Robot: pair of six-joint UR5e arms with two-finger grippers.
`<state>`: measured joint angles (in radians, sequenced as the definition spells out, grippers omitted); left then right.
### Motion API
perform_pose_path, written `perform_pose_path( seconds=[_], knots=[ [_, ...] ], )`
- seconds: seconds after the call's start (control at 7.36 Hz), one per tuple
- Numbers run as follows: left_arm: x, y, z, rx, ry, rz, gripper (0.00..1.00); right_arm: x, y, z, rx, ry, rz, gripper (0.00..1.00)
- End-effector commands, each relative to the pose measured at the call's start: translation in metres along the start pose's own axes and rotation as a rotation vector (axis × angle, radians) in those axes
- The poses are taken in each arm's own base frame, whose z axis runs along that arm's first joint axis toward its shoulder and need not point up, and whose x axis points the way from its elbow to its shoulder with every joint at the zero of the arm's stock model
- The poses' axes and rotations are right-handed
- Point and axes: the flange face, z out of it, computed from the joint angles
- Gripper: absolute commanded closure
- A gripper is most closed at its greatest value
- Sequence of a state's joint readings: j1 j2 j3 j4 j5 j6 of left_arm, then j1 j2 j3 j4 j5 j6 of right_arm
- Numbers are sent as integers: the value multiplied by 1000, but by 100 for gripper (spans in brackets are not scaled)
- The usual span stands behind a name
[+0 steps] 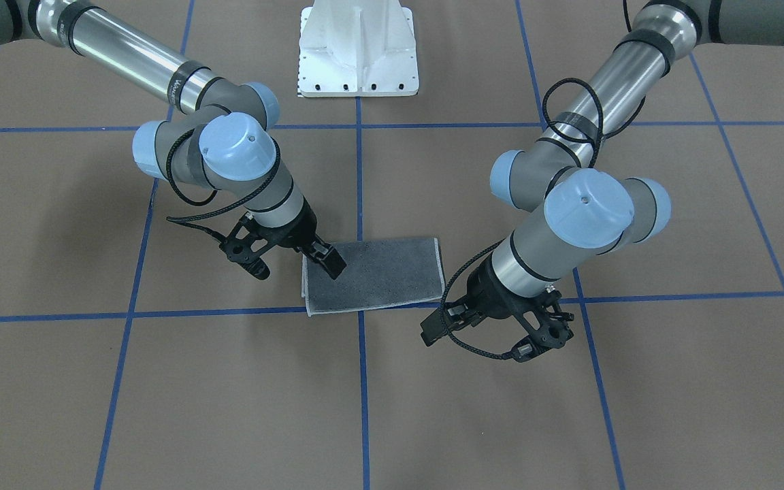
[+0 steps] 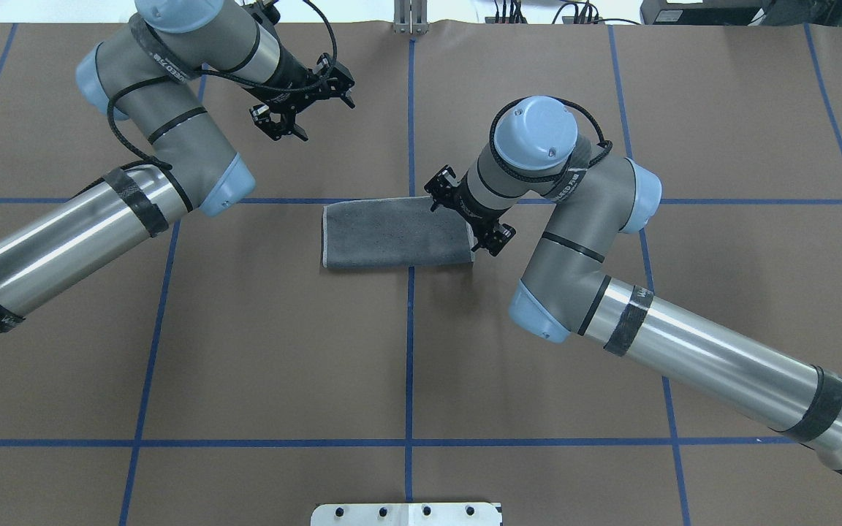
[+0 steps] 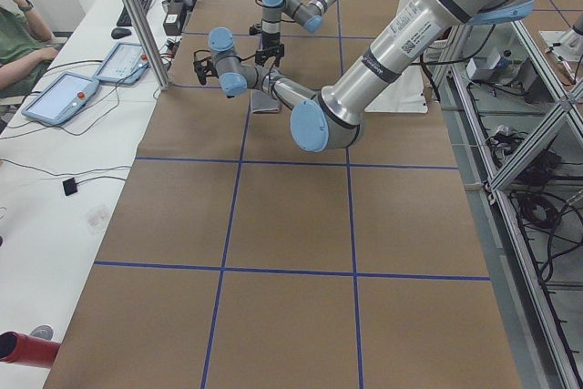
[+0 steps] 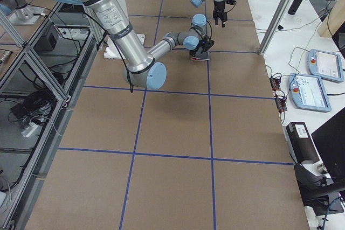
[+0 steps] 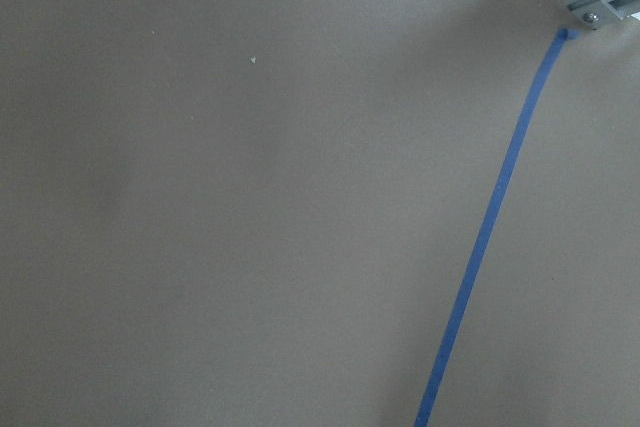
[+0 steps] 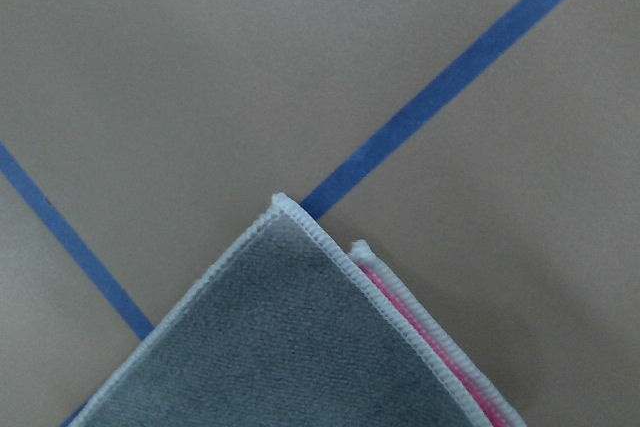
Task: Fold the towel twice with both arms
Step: 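Raise the left gripper away and move the right gripper to the towel's end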
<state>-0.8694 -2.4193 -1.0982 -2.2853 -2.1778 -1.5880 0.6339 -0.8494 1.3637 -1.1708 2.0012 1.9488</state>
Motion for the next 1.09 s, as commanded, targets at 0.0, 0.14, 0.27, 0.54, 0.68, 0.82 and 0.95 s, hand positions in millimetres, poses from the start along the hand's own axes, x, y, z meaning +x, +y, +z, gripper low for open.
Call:
perform_pose_path(
  seconds=[0.0,0.14,0.27,0.54,0.68,0.82,0.95],
  knots=[
    [-2,1,2,-1,-4,-1,0,2,2,4,8,36,13,1],
    [-2,2,4,-2,-6,-1,0,3,2,5,9,39,15,2],
    [-5,3,6,-2,-9,-2,0,4,0,7,15,40,16,4],
    [-13,2,9,-2,-16,-6,0,5,1,10,16,46,21,15],
    [-13,2,9,-2,-16,-6,0,7,2,12,16,48,18,20],
    [-13,2,9,-2,-16,-4,0,7,4,13,14,50,17,23],
    [-13,2,9,0,-16,-6,0,9,4,14,14,53,18,26]
  ],
)
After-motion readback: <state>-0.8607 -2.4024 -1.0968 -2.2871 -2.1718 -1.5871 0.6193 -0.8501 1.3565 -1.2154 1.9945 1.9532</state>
